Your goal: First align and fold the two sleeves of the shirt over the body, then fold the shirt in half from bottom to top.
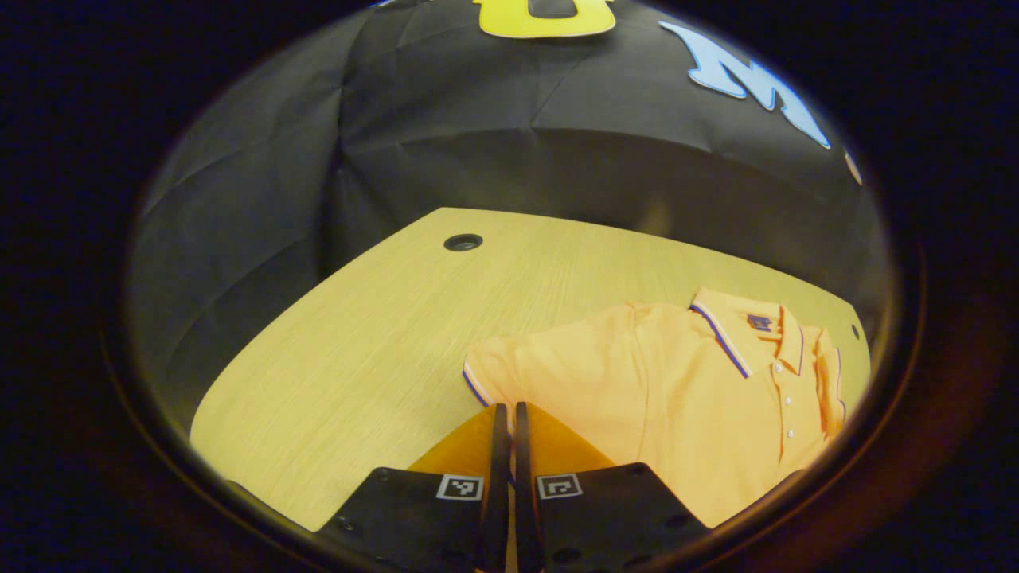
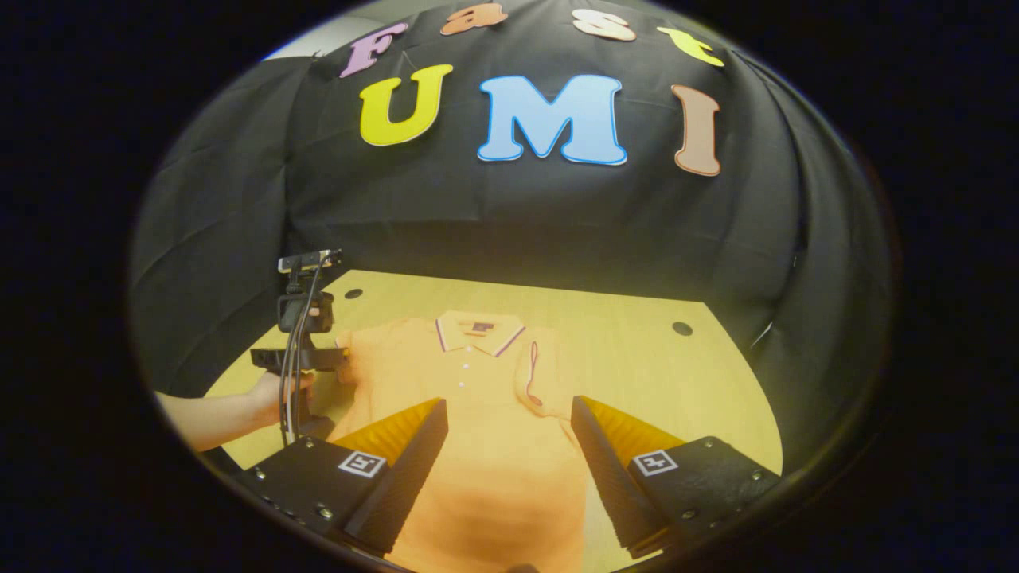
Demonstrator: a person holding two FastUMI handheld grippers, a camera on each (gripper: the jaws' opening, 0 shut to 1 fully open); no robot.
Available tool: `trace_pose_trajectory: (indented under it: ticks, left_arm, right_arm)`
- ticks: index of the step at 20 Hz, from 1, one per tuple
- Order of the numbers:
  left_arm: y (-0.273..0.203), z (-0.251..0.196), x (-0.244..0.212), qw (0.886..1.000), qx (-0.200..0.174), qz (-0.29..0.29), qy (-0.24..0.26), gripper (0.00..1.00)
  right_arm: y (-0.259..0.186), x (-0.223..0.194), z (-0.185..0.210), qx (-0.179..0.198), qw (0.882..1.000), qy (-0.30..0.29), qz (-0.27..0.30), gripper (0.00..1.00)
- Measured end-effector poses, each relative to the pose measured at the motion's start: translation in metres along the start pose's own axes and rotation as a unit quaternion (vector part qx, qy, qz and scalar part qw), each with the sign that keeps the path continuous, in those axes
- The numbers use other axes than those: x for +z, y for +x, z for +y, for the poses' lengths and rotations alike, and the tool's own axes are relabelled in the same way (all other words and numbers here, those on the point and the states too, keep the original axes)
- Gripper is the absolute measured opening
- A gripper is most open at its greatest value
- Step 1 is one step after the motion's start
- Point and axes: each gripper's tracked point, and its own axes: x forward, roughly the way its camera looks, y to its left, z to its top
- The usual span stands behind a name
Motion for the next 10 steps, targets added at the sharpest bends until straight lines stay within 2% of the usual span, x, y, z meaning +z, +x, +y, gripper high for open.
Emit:
trace_pose_trajectory:
  ticks: [4, 10]
  left_arm:
    - [-0.008, -0.004, 0.016, 1.0, -0.001, -0.025, 0.007, 0.06]
    - [-0.029, -0.044, 0.049, 0.995, -0.031, -0.067, 0.069, 0.06]
  right_arm:
    - [-0.003, 0.0, -0.012, -0.013, 1.0, 0.002, -0.004, 0.96]
    - [-0.003, -0.009, -0.024, -0.022, 1.0, 0.011, 0.0, 0.97]
